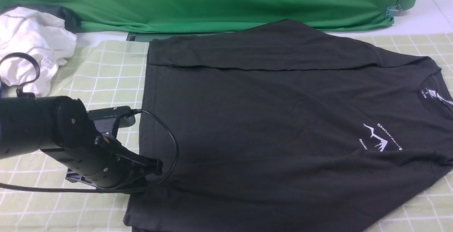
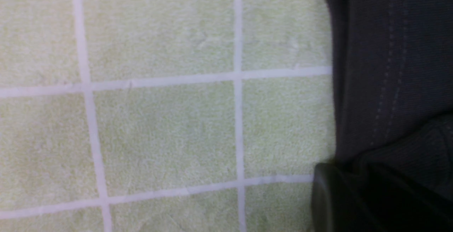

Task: Fold a long-sleeved shirt over a green coffee tablecloth.
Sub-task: 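Grasp the left edge of the dark T-shirt lying flat on the table, then fold the left side of the black T-shirt inward over its body, then grab the top left corner of the dark shirt with the left gripper, then fold the left side of the dark shirt inward over its body with the left gripper, then grasp the near edge of the shirt at its hem and shoulder corners, then fold the black garment in half by bringing its near edge over to the far edge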

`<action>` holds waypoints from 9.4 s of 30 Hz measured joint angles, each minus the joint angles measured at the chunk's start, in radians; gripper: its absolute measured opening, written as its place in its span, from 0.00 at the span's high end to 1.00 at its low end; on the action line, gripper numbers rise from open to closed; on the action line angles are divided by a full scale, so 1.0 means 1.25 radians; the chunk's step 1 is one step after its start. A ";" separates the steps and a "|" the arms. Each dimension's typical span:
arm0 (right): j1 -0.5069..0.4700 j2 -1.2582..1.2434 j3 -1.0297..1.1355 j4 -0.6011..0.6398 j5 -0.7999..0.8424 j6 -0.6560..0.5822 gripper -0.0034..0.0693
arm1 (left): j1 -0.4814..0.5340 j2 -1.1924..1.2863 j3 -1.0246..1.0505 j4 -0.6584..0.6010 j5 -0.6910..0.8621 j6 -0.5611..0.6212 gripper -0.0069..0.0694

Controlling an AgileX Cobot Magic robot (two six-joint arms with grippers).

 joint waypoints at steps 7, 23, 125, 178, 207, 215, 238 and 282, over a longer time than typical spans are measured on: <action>0.000 0.000 0.000 0.002 0.000 0.000 0.65 | 0.000 -0.088 -0.045 -0.001 0.067 0.004 0.88; 0.000 0.000 0.000 0.002 0.003 0.000 0.63 | 0.016 0.015 -0.488 -0.057 0.146 -0.044 0.88; 0.000 0.000 0.000 0.003 -0.036 -0.019 0.62 | -0.034 0.067 -0.503 0.148 0.356 -0.231 0.27; 0.454 0.571 0.034 -0.243 -0.127 -0.033 0.39 | 0.042 -0.131 0.045 -0.067 0.190 0.048 0.88; 0.550 0.573 0.003 -0.135 -0.109 -0.063 0.90 | 0.055 -0.228 0.031 -0.091 0.284 0.090 0.88; 0.659 0.462 0.106 -0.068 -0.048 0.010 0.90 | 0.055 -0.373 0.152 -0.102 0.347 0.089 0.88; 0.360 0.544 -0.173 -0.169 -0.056 -0.022 0.91 | 0.095 -0.218 -0.050 -0.226 0.132 0.019 0.88; 0.189 1.047 -0.703 -0.209 -0.326 -0.063 0.61 | 0.143 0.409 -0.569 -0.304 -0.166 -0.079 0.84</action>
